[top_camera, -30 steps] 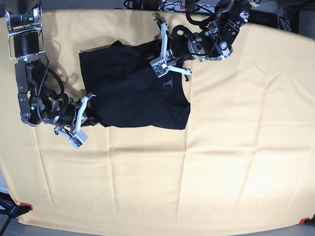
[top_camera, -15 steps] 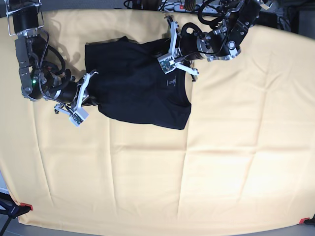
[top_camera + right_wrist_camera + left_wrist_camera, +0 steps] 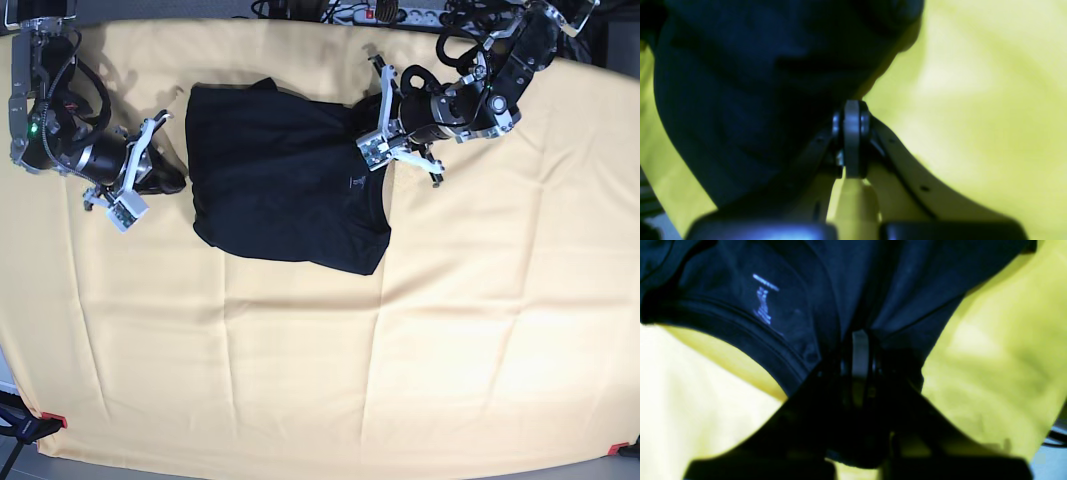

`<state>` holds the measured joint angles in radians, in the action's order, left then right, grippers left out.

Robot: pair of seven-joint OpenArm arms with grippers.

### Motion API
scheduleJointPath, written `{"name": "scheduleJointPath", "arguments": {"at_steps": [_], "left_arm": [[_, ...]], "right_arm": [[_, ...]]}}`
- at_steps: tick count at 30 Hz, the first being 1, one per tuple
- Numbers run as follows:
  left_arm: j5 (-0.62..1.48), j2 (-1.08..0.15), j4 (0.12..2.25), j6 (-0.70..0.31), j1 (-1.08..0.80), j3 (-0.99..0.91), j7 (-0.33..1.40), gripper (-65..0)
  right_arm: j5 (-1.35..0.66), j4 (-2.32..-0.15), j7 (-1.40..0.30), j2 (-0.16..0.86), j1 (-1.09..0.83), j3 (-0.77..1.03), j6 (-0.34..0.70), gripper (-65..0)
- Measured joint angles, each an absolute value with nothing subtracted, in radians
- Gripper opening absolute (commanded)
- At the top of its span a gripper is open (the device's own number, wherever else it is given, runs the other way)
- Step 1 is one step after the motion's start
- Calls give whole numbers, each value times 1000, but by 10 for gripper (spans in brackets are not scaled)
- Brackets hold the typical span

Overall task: Fold the T-shirt properly
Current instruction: 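Hold the shirt with both grippers and rotate it, dragging the hem toward the left gripper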

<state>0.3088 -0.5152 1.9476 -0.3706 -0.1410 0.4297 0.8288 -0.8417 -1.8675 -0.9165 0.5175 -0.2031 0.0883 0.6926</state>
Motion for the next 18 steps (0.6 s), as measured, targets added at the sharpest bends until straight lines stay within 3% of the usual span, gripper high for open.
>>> {"name": "scheduleJointPath", "arguments": {"at_steps": [7, 18], "left_arm": [[386, -516, 1966, -423, -202, 419, 854, -650], [450, -517, 1964, -419, -207, 419, 869, -650]], "right_arm": [[-809, -1865, -901, 496, 1, 20, 693, -650], [-636, -1515, -765, 432, 218, -229, 696, -650]]}}
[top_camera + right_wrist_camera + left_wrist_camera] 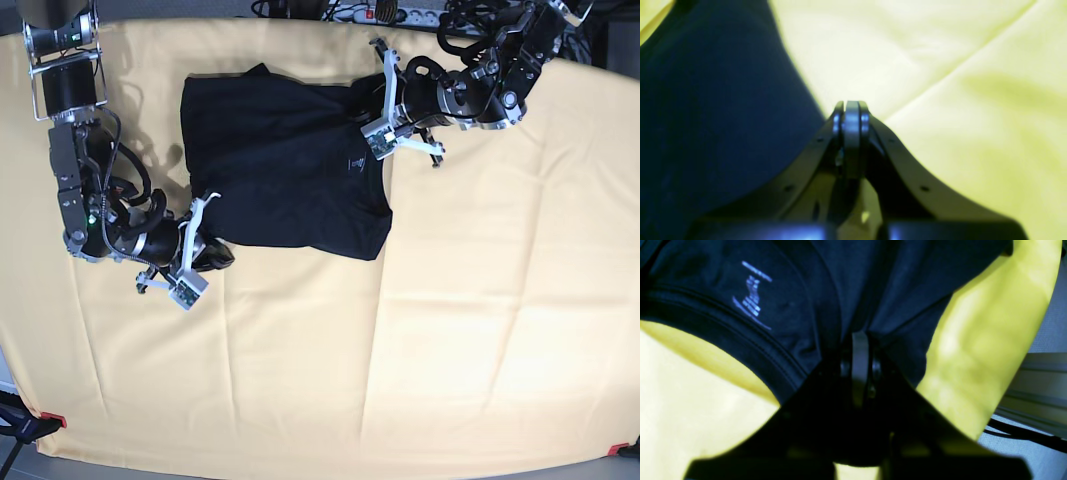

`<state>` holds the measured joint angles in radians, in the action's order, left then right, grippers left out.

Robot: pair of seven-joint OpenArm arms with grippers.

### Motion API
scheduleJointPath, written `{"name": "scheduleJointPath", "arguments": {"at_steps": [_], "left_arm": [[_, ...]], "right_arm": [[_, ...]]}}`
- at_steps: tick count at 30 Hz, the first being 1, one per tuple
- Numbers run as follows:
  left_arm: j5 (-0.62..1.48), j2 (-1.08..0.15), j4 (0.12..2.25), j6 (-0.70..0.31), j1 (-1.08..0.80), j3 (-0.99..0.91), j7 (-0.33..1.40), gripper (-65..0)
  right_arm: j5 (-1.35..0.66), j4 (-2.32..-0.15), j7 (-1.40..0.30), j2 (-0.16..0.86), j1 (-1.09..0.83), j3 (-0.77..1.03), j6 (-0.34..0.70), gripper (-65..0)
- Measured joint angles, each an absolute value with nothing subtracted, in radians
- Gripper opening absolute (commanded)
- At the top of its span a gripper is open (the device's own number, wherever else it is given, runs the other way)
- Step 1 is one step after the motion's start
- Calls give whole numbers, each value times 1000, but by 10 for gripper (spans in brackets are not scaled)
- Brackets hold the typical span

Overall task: Fold the T-shirt properly
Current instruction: 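Hold the shirt with both grippers and rotate it, dragging the hem toward the left gripper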

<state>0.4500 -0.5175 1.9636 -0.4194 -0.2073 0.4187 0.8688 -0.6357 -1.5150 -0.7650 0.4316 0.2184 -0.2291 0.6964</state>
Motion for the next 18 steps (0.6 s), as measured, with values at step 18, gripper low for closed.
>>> {"name": "scheduleJointPath", "arguments": {"at_steps": [18], "left_arm": [[305, -517, 1971, -413, -203, 426, 818, -650]], "right_arm": [[-731, -1652, -842, 477, -22, -227, 685, -650]]}}
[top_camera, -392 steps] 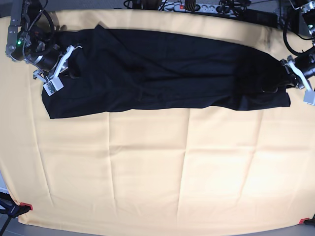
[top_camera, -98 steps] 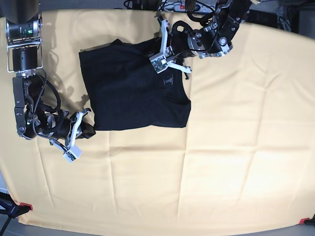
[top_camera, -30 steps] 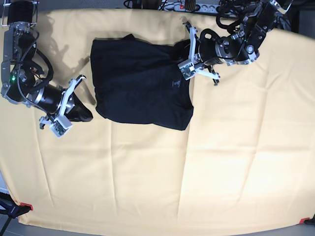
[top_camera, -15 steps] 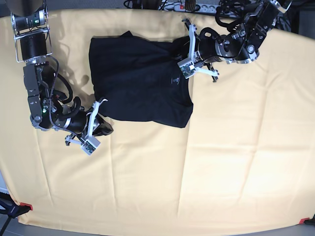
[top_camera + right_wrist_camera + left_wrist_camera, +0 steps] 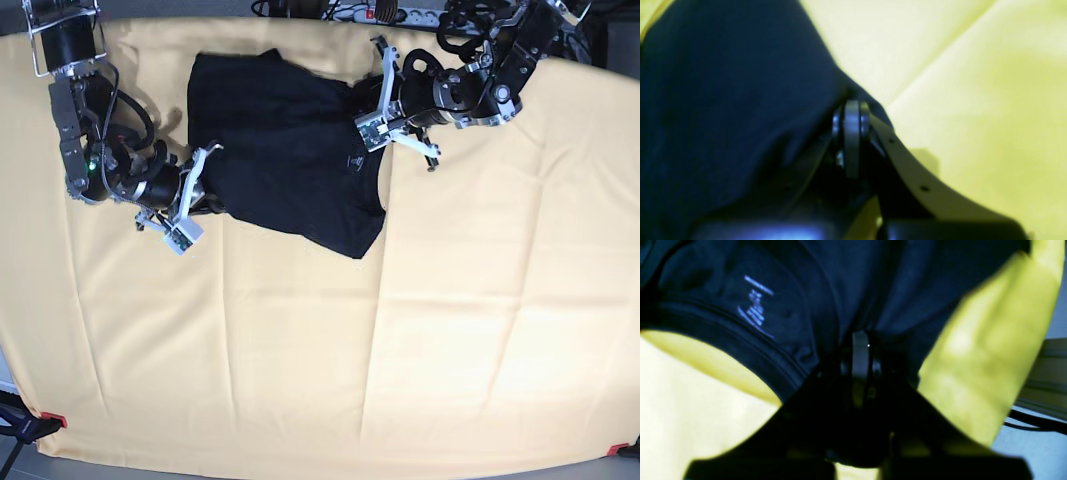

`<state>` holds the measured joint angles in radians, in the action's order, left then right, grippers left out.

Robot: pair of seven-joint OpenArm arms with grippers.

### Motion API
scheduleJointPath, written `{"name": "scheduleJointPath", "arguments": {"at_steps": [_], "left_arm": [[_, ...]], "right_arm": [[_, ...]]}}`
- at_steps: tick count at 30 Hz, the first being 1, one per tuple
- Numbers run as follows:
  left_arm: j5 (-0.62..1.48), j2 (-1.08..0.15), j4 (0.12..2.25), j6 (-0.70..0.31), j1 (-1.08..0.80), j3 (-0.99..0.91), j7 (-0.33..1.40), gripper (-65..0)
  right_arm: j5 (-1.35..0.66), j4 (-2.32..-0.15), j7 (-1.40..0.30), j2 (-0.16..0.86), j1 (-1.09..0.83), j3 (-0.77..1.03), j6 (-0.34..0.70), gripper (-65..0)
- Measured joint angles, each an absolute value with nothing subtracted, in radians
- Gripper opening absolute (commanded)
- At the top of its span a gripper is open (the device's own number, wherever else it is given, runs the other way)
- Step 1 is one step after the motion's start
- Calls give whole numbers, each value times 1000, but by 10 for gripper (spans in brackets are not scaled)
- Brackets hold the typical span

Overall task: Fold the T-shirt properly
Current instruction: 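Hold the shirt with both grippers and rotate it, dragging the hem toward the left gripper, then grasp the hem corner with the left gripper and tuck it under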

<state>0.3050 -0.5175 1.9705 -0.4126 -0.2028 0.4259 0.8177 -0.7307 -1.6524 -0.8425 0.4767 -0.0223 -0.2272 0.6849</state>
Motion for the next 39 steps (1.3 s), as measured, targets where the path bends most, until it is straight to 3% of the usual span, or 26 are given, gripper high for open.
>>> {"name": "scheduleJointPath", "arguments": {"at_steps": [6, 12, 27, 34, 39], "left_arm": [[197, -533, 1971, -349, -171, 432, 765, -650], [107, -539, 1932, -235, -126, 431, 717, -650], [59, -540, 1876, -217, 20, 431, 741, -650], [89, -526, 1795, -220, 65, 431, 572, -650], [94, -464, 1670, -219, 162, 431, 546, -650]], "right_arm": [[-723, -1804, -856, 522, -138, -176, 690, -650], [-772, -1816, -855, 516, -253, -37, 693, -650], [-759, -1897, -864, 402, -405, 17, 688, -650], [-740, -2104, -883, 402, -501, 15, 688, -650], [-680, -2138, -879, 402, -530, 16, 647, -650]]}}
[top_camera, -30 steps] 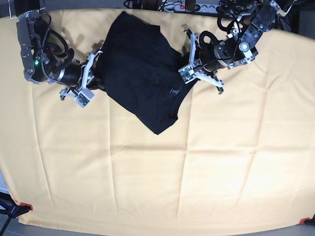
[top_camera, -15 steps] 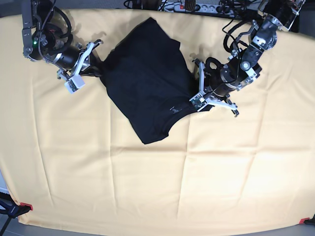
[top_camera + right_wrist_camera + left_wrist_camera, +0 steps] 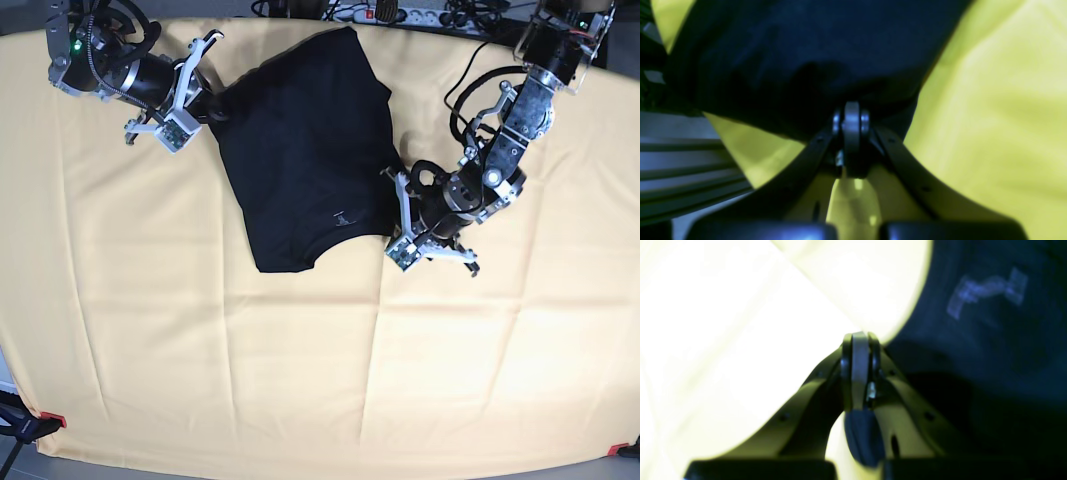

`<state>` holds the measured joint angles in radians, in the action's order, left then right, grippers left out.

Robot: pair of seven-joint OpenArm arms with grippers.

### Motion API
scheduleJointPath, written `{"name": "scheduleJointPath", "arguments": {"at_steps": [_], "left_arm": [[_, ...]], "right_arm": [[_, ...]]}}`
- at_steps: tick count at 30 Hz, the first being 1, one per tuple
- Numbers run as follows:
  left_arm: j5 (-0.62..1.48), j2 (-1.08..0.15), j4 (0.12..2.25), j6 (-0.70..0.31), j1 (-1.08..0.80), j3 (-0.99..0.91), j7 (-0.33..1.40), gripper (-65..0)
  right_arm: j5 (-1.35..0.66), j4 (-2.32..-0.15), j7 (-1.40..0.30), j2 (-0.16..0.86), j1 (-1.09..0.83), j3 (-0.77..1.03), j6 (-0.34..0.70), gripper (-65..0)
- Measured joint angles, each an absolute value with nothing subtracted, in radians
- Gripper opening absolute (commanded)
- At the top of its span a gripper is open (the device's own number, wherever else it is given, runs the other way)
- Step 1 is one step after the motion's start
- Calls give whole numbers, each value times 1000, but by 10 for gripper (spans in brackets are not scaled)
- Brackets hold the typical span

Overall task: Fold the T-shirt properly
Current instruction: 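Grasp the hem corner with the left gripper and tuck it under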

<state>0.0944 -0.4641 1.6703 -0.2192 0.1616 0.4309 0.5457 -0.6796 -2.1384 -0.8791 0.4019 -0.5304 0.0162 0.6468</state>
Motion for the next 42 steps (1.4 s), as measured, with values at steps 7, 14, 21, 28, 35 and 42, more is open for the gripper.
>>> {"name": "scheduleJointPath", "arguments": {"at_steps": [7, 14, 21, 28, 35, 42], "left_arm": [[175, -438, 1668, -277, 313, 432, 703, -650], [387, -547, 1817, -288, 348, 431, 910, -650], [462, -604, 1871, -297, 207, 425, 963, -650], [426, -601, 1869, -191, 33, 284, 981, -650], [423, -563, 1867, -191, -22, 194, 902, -650], [398, -522, 1861, -244, -20, 190, 823, -650]], "right_arm": [[-563, -2159, -881, 401, -567, 26, 593, -650], [-619, -2224, -873, 400, -568, 156, 542, -650], [-727, -2225, -888, 401, -568, 207, 540, -332], [-854, -2217, -985, 341, -568, 208, 583, -333], [-871, -2100, -983, 295, -565, 207, 682, -333], [-895, -2040, -984, 295, -562, 207, 690, -333]]}}
